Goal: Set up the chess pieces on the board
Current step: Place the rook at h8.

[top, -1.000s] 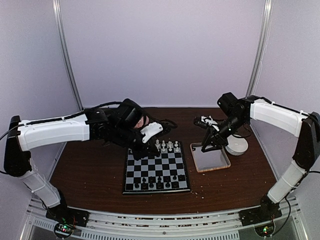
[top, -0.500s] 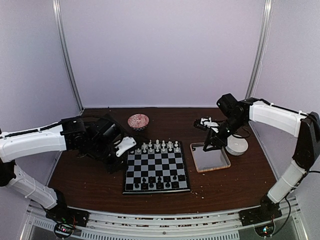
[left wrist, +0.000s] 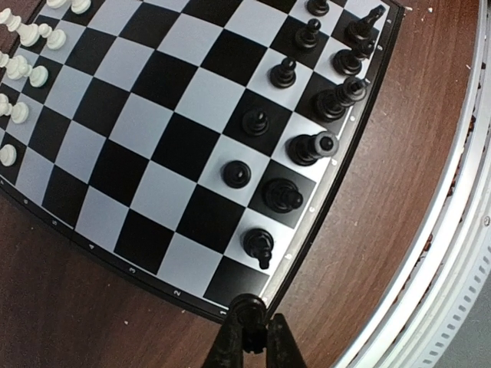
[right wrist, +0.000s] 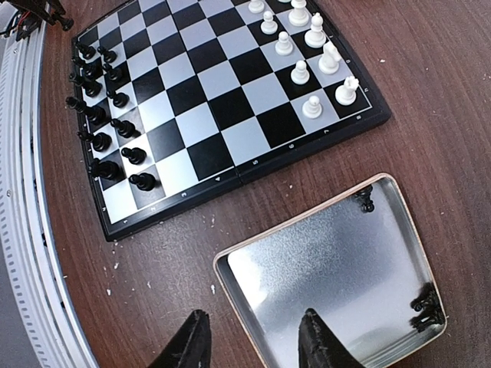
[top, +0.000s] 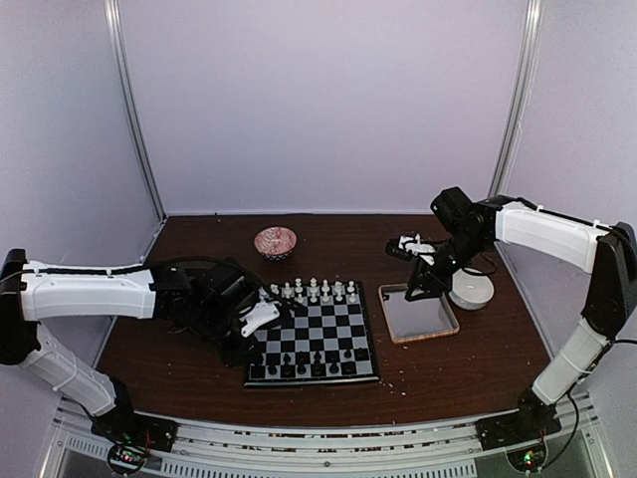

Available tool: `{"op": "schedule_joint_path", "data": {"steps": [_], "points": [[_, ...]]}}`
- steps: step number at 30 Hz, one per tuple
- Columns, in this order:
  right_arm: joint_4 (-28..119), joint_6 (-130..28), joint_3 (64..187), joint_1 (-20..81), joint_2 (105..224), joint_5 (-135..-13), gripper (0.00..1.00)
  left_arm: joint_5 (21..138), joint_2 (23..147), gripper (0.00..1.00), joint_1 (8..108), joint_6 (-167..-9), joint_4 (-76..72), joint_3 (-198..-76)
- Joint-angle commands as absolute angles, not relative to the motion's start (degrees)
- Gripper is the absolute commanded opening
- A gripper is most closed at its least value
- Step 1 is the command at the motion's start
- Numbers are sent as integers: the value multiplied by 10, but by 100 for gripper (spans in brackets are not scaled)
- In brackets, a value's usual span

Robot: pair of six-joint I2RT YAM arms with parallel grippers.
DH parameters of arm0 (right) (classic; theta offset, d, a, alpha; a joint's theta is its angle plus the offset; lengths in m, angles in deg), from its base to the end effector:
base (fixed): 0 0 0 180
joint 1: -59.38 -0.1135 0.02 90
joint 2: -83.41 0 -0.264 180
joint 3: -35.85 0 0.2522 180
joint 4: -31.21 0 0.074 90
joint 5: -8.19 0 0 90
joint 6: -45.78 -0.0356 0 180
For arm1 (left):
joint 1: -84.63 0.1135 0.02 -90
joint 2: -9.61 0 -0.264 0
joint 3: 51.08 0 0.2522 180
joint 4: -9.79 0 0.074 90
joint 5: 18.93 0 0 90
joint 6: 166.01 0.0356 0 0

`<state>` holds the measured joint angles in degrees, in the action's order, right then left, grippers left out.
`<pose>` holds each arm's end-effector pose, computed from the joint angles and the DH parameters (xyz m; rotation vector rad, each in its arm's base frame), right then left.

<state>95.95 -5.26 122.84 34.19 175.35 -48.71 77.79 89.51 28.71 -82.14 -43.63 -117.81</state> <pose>0.2779 0.1522 0.2582 -1.5184 2.1588 0.7210 0.1438 -0.2199 0.2156 1.2173 2.5416 -0.4427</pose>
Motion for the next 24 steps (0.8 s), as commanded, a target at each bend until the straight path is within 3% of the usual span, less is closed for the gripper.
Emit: {"op": "schedule_joint_path", "data": {"steps": [1,24], "points": [[953,-57,1220,343,1745,-496,40,793,914,0,290,-829,-392,-1170],[956,-56,1222,343,1752,-496,41,754,967,0,292,-844,-403,-1175]]}}
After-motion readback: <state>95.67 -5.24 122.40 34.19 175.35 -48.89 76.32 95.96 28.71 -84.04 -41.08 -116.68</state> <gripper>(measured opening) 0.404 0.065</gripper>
